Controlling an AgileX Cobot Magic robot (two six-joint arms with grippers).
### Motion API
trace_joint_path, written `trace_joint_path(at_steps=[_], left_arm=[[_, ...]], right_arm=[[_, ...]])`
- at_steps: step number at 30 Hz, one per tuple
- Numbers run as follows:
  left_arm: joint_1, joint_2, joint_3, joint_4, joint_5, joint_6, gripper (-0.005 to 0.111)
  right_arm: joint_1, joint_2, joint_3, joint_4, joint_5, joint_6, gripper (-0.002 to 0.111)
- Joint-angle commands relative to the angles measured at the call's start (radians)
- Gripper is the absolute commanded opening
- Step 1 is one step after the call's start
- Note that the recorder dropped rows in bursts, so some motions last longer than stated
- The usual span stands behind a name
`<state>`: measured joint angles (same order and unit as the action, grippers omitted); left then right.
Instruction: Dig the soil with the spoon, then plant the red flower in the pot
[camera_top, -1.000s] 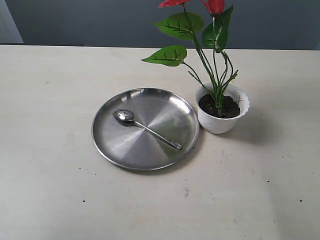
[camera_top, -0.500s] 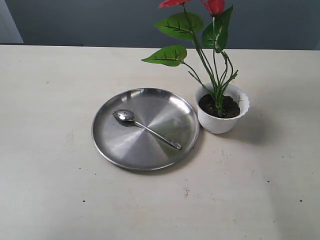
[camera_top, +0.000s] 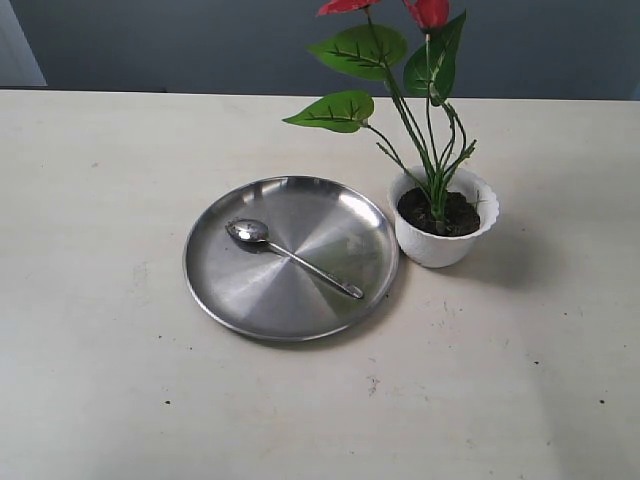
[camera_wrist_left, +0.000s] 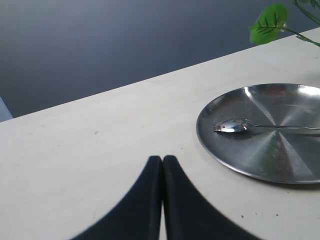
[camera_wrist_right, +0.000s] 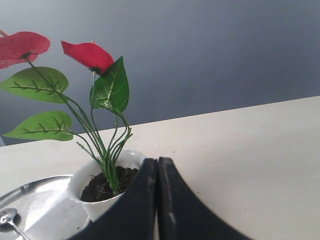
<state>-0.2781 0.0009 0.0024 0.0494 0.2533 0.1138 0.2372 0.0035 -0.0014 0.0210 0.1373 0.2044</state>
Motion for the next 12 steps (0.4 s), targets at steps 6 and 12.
trace_joint_path(at_steps=[6, 12], left_arm=[[-0.005, -0.001, -0.002, -0.009, -0.013, -0.001, 0.0], [-0.005, -0.001, -0.002, -0.009, -0.013, -0.001, 0.0]], right_arm=[[-0.004, -0.004, 0.001, -0.003, -0.013, 0.002, -0.001], [-0.004, -0.004, 0.001, -0.003, -0.013, 0.002, -0.001]])
